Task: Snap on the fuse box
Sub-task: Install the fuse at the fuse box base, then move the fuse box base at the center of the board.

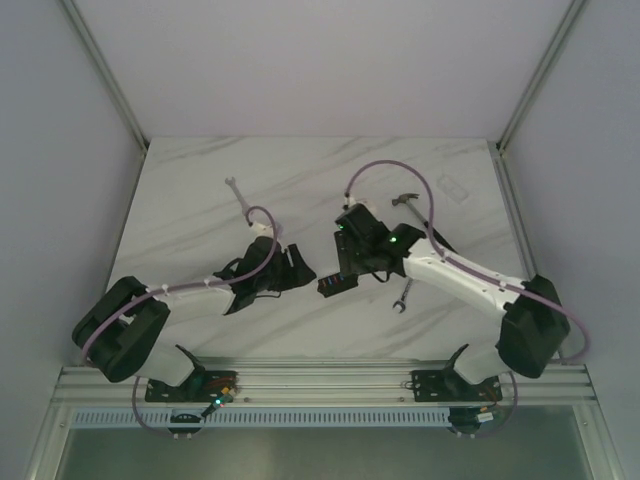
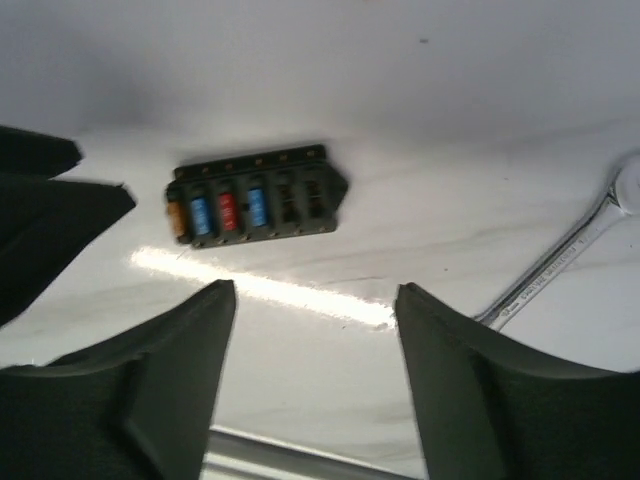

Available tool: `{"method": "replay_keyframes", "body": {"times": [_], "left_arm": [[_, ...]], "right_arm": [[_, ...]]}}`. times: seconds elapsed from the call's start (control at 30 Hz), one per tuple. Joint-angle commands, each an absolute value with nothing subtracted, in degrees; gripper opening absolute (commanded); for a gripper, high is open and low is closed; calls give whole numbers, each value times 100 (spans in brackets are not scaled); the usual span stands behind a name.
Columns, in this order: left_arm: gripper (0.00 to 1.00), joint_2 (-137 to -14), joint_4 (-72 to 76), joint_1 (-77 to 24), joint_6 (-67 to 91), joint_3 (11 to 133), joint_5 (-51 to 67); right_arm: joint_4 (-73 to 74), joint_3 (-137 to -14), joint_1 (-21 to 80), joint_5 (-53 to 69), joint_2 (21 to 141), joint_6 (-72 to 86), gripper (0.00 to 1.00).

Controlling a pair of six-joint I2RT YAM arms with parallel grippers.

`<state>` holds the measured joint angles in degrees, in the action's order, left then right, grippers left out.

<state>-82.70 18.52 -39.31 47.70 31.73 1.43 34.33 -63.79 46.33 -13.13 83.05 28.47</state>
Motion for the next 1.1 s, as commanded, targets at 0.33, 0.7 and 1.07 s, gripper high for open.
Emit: {"method": "replay_keyframes", "body": {"times": [0.33,0.7,1.07], "left_arm": [[86,-9517,439,-5115,2065,5349,-100],[79,-10058,8,-5389,1294,5708,-699],[61,-9587,-43,-5387,796,5093,-817]], "right_arm": [[2200,-4458,3200,-1212,6702,3336,93],[1991,-4061,2881,-1012,6506,3311,100],[1671,-4126,2896,-695,6925,3075,100]]}}
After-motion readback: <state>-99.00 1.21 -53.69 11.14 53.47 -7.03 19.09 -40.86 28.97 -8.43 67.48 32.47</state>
